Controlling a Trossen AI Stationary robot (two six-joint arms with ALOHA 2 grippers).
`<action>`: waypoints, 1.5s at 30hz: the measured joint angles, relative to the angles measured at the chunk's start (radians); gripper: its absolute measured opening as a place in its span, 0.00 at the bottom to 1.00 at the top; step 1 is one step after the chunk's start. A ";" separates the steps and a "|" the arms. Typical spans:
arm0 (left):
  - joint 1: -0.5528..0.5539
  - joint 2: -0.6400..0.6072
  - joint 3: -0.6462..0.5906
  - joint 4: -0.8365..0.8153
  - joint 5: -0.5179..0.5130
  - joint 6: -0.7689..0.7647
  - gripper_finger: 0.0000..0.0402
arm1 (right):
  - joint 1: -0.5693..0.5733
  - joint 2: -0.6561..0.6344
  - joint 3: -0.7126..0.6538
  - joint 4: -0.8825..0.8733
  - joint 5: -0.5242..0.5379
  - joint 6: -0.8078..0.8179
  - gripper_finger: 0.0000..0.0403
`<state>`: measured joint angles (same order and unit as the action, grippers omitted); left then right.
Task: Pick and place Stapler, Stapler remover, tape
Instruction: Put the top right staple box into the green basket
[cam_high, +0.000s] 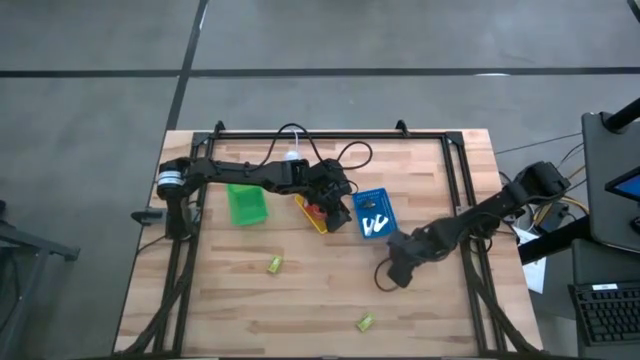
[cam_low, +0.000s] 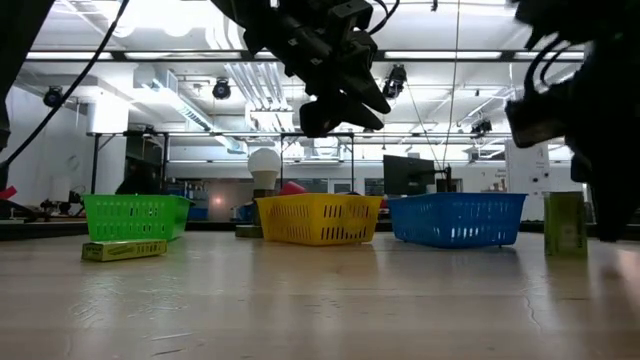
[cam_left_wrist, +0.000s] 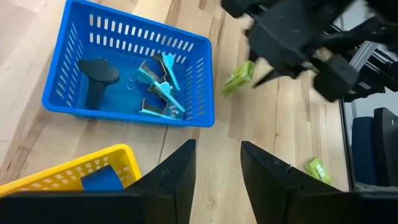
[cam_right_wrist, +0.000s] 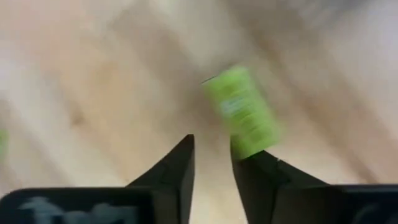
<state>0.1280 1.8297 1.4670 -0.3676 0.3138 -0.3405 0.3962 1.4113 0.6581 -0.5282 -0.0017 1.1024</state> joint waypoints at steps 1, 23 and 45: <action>0.000 0.000 0.000 0.000 0.000 0.001 0.32 | 0.012 0.000 0.010 0.001 -0.003 0.007 0.22; 0.000 0.000 0.000 -0.041 0.026 0.003 0.32 | 0.084 -0.055 0.163 -0.188 -0.017 -0.072 0.21; -0.002 0.000 0.000 -0.034 0.026 0.001 0.32 | 0.020 0.032 0.159 -0.186 0.158 -0.324 0.50</action>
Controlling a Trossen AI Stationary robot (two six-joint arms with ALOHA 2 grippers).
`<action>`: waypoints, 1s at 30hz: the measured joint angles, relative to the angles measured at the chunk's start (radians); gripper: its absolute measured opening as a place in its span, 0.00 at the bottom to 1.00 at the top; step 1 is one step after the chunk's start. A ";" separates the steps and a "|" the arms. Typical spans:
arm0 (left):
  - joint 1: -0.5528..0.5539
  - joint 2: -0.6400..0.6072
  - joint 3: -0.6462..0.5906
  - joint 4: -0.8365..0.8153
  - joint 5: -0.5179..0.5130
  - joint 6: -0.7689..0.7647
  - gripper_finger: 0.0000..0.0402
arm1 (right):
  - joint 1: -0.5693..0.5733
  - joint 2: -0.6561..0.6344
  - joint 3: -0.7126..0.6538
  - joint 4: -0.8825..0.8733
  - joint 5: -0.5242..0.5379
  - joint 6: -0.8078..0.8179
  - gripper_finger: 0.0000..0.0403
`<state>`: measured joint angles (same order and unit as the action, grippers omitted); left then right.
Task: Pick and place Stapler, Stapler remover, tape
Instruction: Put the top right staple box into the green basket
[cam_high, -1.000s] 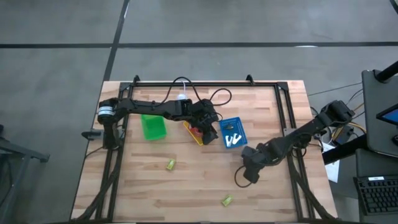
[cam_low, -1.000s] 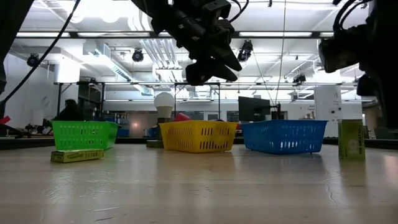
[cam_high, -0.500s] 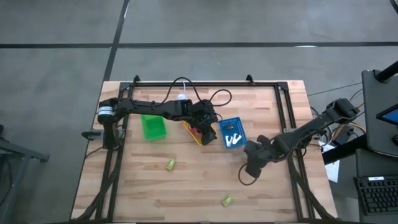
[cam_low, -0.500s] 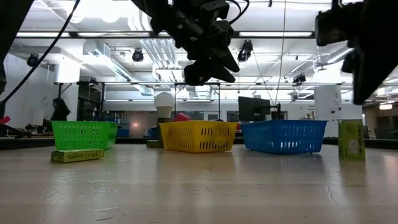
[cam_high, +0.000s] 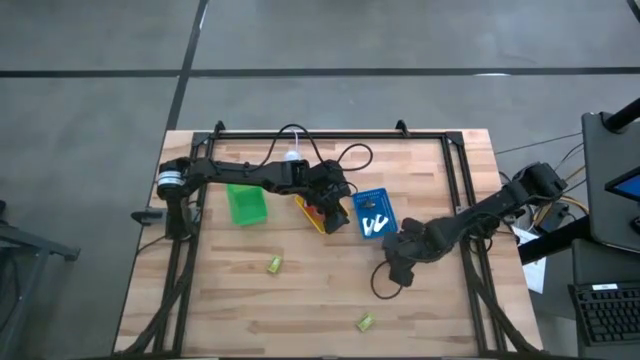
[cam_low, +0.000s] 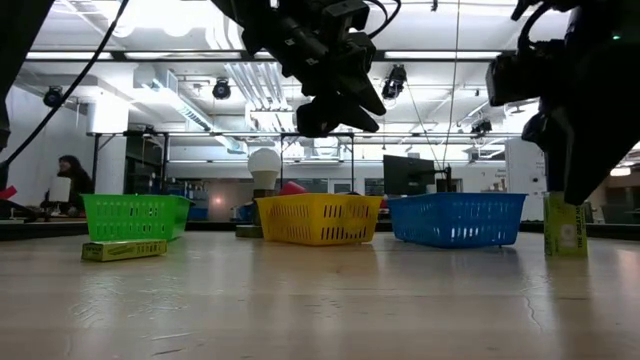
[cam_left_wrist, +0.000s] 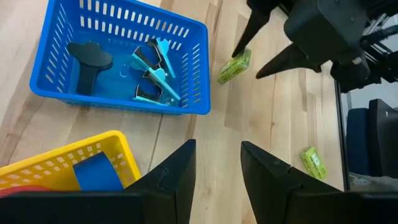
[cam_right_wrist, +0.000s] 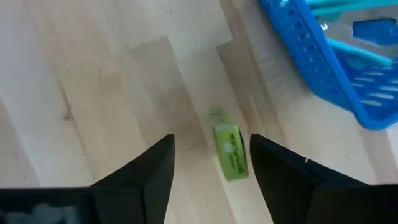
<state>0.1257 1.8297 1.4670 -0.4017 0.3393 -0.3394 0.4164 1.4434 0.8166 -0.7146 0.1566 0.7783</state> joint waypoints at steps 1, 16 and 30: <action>0.000 0.000 0.000 0.000 0.000 -0.001 0.32 | 0.000 0.006 0.001 0.004 0.000 -0.013 0.50; -0.001 0.000 0.000 -0.002 0.000 -0.004 0.32 | -0.025 0.077 0.048 0.001 -0.036 -0.015 0.13; -0.001 -0.003 -0.001 -0.005 0.339 0.090 0.31 | -0.108 -0.015 0.303 -0.029 -0.025 -0.051 0.08</action>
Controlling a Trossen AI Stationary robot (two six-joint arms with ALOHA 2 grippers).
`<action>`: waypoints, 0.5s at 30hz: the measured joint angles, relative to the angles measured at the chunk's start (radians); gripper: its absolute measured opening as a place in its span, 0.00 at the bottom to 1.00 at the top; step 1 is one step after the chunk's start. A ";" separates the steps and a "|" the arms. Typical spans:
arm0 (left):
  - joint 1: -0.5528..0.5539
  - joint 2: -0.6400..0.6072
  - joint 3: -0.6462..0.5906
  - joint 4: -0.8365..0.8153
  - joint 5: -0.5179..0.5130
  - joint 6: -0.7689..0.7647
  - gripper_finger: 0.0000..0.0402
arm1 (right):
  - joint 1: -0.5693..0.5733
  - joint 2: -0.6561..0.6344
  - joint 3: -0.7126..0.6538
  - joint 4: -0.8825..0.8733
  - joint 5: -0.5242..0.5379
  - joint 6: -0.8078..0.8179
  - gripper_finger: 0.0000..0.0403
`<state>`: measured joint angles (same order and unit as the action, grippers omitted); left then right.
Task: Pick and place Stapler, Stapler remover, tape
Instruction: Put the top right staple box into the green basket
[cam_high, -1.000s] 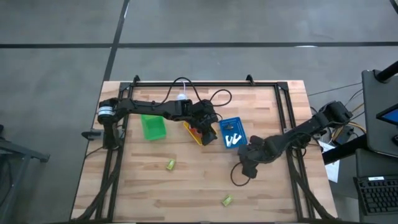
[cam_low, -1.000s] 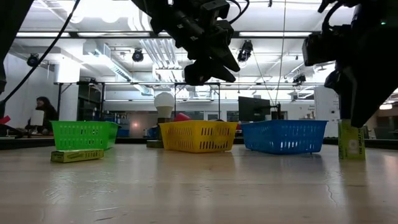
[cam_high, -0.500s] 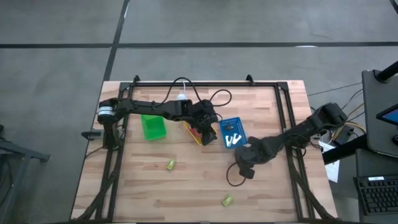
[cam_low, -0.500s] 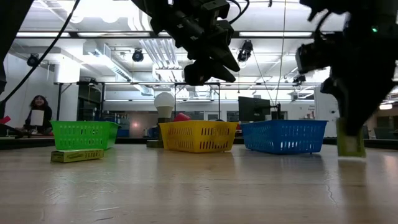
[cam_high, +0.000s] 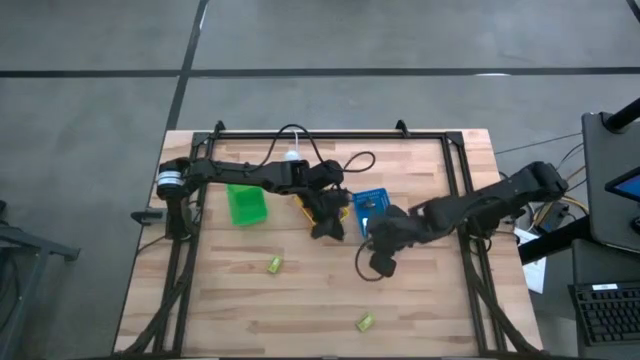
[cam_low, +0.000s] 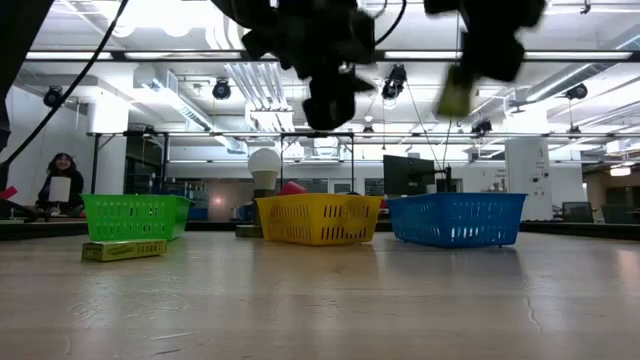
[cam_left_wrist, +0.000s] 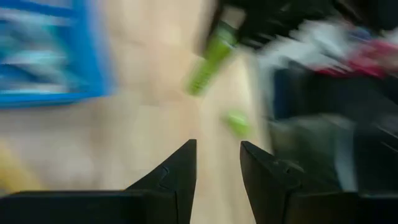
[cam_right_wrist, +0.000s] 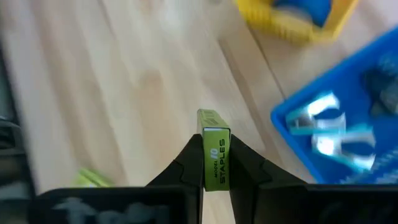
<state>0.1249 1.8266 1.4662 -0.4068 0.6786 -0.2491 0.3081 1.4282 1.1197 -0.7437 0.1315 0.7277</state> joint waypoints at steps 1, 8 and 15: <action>0.000 -0.003 0.000 0.000 0.073 0.023 0.31 | -0.006 -0.015 0.022 -0.001 -0.001 -0.007 0.08; -0.017 -0.014 0.000 0.054 0.143 0.032 0.30 | -0.049 -0.061 0.140 -0.002 -0.016 -0.033 0.08; -0.016 -0.014 0.000 0.209 0.097 -0.049 0.30 | -0.054 -0.016 0.183 -0.009 -0.031 -0.031 0.08</action>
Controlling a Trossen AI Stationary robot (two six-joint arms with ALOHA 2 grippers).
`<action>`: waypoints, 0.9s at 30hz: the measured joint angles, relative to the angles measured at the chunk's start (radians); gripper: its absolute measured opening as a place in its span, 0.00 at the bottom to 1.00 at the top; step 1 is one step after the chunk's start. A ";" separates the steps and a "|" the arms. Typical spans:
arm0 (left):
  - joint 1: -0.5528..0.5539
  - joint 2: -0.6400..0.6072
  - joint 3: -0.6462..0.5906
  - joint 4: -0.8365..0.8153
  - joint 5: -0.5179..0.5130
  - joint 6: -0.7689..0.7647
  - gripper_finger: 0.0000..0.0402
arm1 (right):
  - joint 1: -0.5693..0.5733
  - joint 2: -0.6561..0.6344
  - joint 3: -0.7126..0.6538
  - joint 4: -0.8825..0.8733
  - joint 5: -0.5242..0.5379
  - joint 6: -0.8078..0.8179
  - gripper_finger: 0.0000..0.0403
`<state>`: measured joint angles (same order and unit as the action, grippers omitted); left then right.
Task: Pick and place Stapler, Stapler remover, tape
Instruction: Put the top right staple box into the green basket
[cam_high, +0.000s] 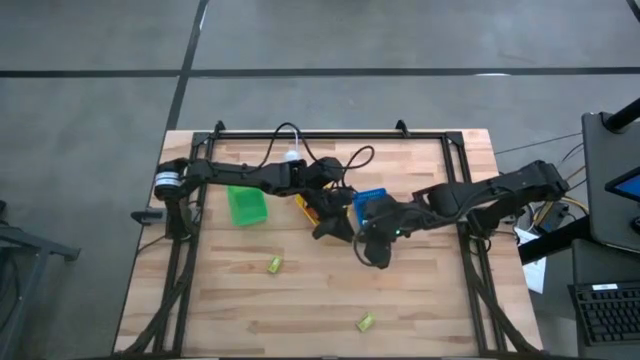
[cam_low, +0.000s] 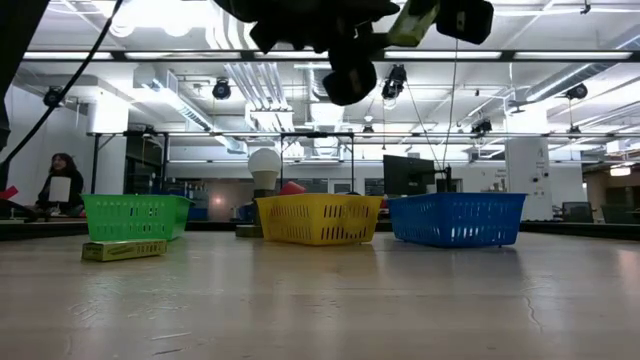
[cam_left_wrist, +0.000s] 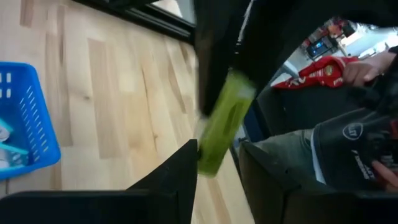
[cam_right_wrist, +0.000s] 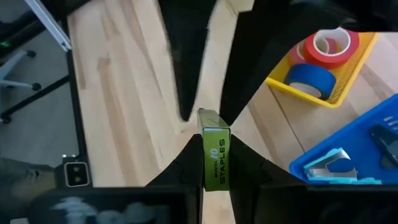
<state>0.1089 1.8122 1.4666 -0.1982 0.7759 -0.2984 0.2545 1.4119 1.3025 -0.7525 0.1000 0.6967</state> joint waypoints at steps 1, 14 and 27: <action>0.000 0.000 0.000 0.009 -0.002 -0.011 0.30 | -0.001 0.004 0.000 0.000 -0.001 0.003 0.08; -0.003 0.000 0.000 -0.003 -0.021 -0.033 0.22 | -0.037 0.004 0.001 0.013 -0.005 0.032 0.08; 0.025 -0.010 0.001 -0.122 0.031 0.018 0.09 | -0.054 0.004 0.002 0.051 0.073 0.057 0.38</action>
<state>0.1337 1.8025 1.4677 -0.3207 0.8068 -0.2800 0.2001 1.4162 1.3048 -0.7018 0.1734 0.7532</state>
